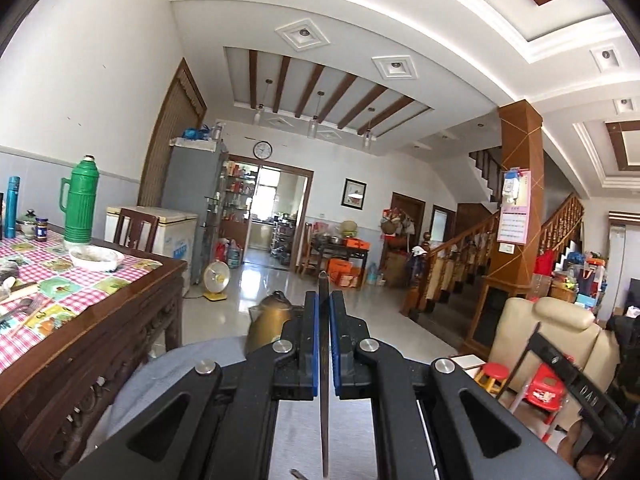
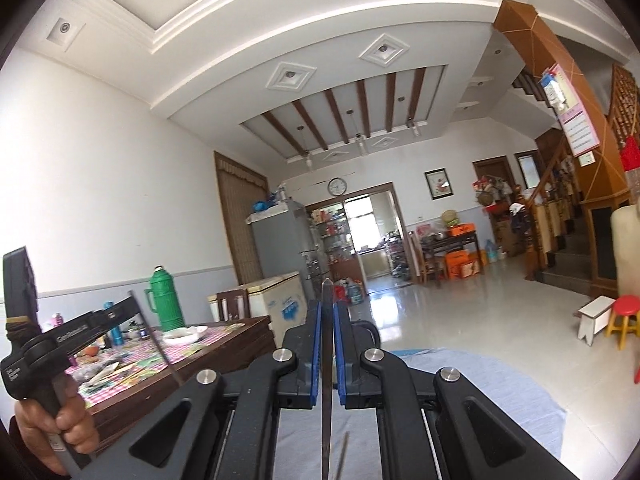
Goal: Organize utensils
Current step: 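Lift both held chopsticks and carry them over the grey cup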
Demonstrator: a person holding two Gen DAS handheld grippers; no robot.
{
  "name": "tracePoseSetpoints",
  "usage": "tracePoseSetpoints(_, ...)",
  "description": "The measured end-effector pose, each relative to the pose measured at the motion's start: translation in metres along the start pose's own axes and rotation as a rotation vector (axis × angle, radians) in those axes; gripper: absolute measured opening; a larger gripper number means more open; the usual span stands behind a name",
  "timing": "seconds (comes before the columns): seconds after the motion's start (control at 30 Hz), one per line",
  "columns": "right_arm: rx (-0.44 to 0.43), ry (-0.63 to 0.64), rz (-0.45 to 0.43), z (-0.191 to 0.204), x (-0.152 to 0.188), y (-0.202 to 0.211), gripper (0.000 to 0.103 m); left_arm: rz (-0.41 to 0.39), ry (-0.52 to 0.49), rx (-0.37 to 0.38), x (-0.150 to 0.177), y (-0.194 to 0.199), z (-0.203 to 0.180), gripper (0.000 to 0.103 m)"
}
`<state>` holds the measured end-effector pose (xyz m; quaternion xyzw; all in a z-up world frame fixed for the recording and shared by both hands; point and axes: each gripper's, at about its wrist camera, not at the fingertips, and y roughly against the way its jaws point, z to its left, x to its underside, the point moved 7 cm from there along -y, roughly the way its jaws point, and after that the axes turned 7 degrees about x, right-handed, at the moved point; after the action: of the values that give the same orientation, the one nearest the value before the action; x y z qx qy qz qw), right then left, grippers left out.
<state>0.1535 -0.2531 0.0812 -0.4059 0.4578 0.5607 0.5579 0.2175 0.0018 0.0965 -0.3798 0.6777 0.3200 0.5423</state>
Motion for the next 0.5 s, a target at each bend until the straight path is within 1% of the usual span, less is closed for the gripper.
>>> tracePoseSetpoints(0.13, -0.018, 0.010, 0.045, 0.008, 0.018, -0.004, 0.007, 0.048, 0.009, 0.021, 0.018, -0.012, -0.011, 0.005)
tracePoseSetpoints(0.33, -0.022, 0.022, 0.108, 0.014, 0.043, -0.013, 0.007, 0.118, 0.017, 0.024, 0.047, -0.025, -0.023, 0.005)
tracePoseSetpoints(0.5, -0.014, 0.030, 0.133, 0.010, 0.053, -0.013, 0.007, 0.145, 0.020, 0.037, 0.053, -0.028, -0.027, 0.005)
